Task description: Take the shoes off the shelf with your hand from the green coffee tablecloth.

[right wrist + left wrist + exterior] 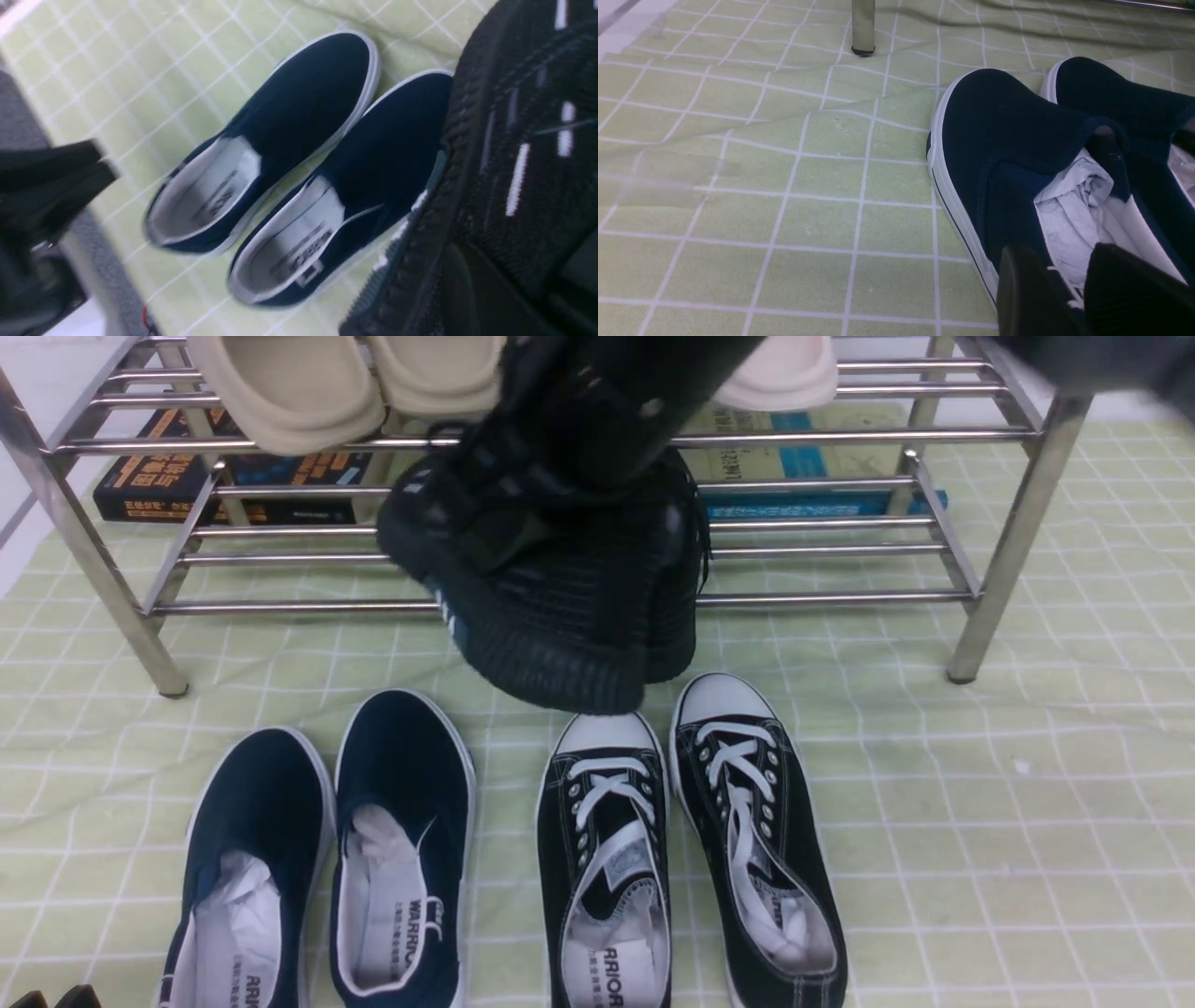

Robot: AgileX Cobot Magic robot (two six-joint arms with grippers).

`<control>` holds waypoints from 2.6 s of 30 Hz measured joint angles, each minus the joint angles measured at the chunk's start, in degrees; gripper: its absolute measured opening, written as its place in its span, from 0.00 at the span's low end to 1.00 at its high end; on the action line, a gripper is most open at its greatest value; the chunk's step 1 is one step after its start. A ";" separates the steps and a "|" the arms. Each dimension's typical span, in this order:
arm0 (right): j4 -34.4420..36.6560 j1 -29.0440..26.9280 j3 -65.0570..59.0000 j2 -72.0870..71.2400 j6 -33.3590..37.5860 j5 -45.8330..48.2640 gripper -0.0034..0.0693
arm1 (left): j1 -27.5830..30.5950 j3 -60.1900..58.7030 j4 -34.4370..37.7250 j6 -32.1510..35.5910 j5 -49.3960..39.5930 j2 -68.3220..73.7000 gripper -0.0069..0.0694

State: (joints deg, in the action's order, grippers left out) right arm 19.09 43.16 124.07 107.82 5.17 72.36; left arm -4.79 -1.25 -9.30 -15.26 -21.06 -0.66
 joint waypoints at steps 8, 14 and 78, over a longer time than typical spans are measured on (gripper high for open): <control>-2.06 0.21 -25.80 -22.10 0.00 0.00 0.07 | 0.00 0.00 0.00 0.00 0.00 0.00 0.39; -9.69 0.27 -43.67 -35.12 -1.62 0.00 0.07 | 0.00 0.00 0.00 0.00 0.00 0.00 0.40; -5.39 0.33 -50.99 -21.04 -15.71 -10.67 0.03 | 0.00 0.00 -0.06 0.00 0.00 -0.03 0.40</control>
State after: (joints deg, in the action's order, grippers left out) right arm 13.69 43.49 73.07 86.78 -10.53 61.69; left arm -4.79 -1.25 -9.37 -15.26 -21.06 -0.69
